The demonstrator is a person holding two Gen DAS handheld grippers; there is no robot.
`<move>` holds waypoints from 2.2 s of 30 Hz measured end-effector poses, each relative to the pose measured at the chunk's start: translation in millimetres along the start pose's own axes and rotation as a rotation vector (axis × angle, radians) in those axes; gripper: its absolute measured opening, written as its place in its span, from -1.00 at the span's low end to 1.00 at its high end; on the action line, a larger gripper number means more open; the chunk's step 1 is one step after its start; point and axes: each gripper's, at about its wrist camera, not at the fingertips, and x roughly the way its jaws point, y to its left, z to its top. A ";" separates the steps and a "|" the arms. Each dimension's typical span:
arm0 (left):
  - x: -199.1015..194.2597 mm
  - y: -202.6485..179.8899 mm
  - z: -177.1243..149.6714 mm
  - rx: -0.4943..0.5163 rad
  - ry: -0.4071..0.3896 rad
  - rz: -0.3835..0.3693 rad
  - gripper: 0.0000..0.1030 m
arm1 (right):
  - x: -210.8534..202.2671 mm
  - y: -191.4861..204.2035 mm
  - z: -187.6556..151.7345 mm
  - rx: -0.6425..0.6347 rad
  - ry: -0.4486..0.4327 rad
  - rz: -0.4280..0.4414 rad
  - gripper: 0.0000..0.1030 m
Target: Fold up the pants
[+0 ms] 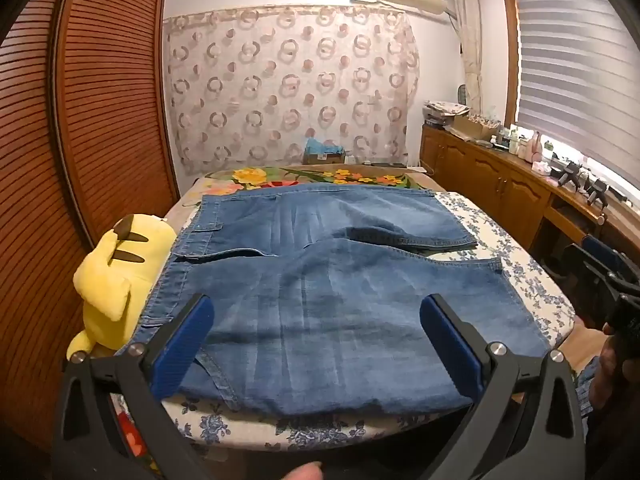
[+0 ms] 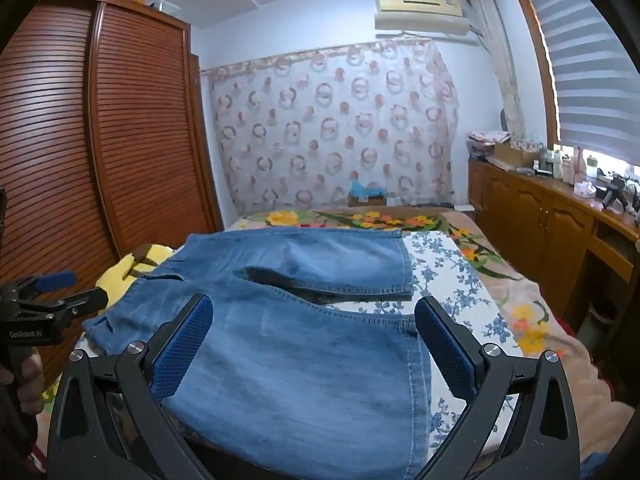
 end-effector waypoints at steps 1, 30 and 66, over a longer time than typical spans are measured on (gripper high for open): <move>0.1 0.1 0.0 0.002 0.000 0.001 1.00 | -0.3 0.0 -0.1 0.000 -0.008 0.002 1.00; -7.9 0.5 -2.7 0.003 -0.010 0.005 1.00 | -1.0 1.5 -0.3 -0.002 -0.003 0.000 1.00; -16.3 3.8 6.7 0.002 -0.023 0.009 1.00 | -1.9 1.5 0.2 -0.002 -0.002 0.000 1.00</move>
